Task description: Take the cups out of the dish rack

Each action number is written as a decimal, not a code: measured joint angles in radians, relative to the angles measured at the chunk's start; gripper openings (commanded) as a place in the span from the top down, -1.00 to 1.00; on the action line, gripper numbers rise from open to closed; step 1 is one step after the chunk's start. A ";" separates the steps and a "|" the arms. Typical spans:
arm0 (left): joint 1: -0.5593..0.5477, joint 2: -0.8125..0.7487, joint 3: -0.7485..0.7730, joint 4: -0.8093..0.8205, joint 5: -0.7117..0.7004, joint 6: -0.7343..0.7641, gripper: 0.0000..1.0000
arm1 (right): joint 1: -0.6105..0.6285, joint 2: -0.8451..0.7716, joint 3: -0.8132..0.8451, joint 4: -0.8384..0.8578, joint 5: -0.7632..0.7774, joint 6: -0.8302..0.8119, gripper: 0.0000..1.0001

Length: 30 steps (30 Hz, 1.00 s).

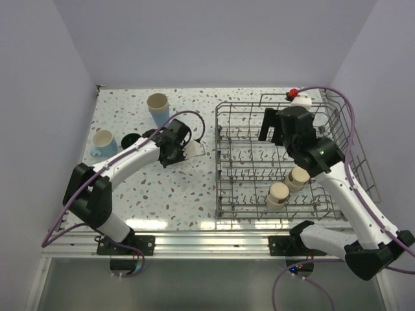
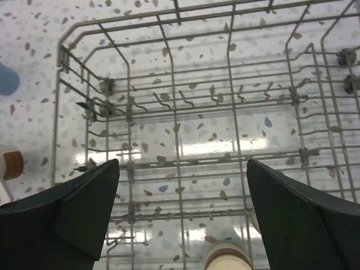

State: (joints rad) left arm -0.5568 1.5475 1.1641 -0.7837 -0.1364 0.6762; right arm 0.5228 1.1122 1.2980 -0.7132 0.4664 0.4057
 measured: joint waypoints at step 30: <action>-0.047 0.141 0.146 -0.135 -0.111 0.063 -0.53 | -0.304 -0.029 -0.191 -0.137 -0.039 0.016 -0.97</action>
State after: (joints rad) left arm -0.6037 1.6882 1.3106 -0.9188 -0.2478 0.7395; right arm 0.2192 1.0828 1.1072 -0.8501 0.4271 0.4221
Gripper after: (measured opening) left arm 0.745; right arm 0.983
